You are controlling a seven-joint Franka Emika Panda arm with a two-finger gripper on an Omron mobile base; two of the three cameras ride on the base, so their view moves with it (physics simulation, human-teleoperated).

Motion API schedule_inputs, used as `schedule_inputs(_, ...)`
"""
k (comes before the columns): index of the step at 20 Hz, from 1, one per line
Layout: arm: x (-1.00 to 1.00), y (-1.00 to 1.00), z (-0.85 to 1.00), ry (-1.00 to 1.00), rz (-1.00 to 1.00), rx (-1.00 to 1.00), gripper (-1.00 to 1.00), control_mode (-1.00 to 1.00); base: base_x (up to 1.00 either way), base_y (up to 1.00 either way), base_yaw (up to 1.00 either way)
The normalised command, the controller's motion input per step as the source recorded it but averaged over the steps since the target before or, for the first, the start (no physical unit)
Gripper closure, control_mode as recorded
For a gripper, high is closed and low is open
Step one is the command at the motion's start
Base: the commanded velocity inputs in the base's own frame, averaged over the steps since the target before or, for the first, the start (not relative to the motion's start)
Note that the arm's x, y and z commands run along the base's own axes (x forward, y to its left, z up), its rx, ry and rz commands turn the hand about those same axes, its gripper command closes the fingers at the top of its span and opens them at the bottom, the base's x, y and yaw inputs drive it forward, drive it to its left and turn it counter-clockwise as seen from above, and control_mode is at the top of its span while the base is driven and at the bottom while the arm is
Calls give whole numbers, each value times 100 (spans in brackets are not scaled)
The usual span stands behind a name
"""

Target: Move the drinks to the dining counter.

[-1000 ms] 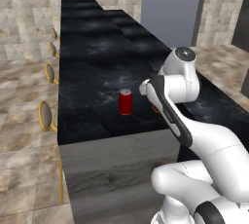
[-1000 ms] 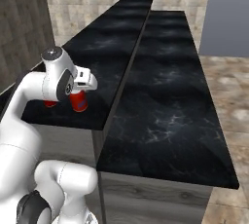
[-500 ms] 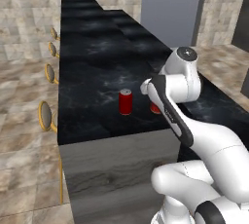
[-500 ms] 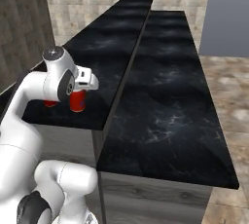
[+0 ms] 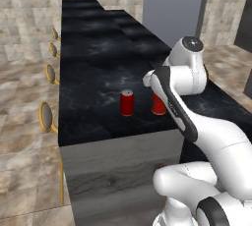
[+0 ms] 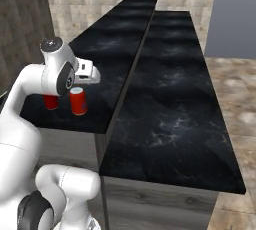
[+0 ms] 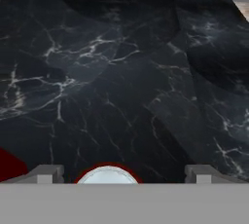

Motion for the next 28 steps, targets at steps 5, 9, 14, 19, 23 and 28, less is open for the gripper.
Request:
schedule_inputs(5, -29, 0, 60, 3, 0, 0, -100, -100, 0, 0, 0)
schedule_inputs(9, -51, 0, 41, 0, 0, 0, -100, -100, 0, 0, 0)
schedule_inputs(14, -67, 0, 18, -2, 0, 0, -100, -100, 0, 0, 0)
schedule_inputs(19, -69, 0, 6, -10, 0, 0, -100, -100, 0, 0, 0)
schedule_inputs(23, -47, -1, 36, -12, 0, 0, -100, -100, 0, 0, 0)
schedule_inputs(28, -19, 0, 7, -2, 0, 0, -100, -100, 0, 0, 0)
